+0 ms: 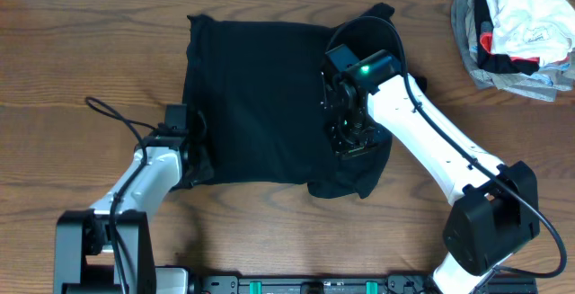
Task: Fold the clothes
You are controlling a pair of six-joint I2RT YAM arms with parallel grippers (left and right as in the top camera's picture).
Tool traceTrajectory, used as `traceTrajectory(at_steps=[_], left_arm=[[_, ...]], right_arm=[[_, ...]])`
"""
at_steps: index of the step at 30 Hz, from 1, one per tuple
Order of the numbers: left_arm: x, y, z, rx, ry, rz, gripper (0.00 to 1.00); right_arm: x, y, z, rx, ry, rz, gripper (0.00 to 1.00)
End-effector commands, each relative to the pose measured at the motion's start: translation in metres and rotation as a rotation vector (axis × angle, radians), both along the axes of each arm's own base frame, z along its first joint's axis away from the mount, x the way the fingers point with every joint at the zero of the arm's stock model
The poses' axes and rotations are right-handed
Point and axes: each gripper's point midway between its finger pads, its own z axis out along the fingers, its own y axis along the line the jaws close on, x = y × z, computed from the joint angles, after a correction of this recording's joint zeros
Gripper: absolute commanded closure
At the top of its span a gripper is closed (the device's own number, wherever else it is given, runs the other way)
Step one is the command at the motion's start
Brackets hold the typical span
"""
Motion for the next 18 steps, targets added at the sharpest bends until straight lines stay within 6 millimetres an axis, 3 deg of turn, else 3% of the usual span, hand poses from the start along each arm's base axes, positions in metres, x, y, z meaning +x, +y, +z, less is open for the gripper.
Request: traceTrajectory(at_steps=[1, 8, 18], left_arm=[[-0.007, 0.006, -0.015, 0.034, 0.051, -0.016, 0.49], [-0.007, 0.013, -0.017, 0.054, 0.055, 0.001, 0.79], [-0.013, 0.057, -0.015, 0.07, 0.054, 0.169, 0.81]], right_arm=[[-0.002, 0.004, 0.003, 0.012, -0.006, -0.007, 0.74], [-0.007, 0.002, 0.004, 0.0, 0.012, -0.004, 0.77], [-0.016, -0.001, 0.004, -0.019, 0.041, -0.002, 0.74]])
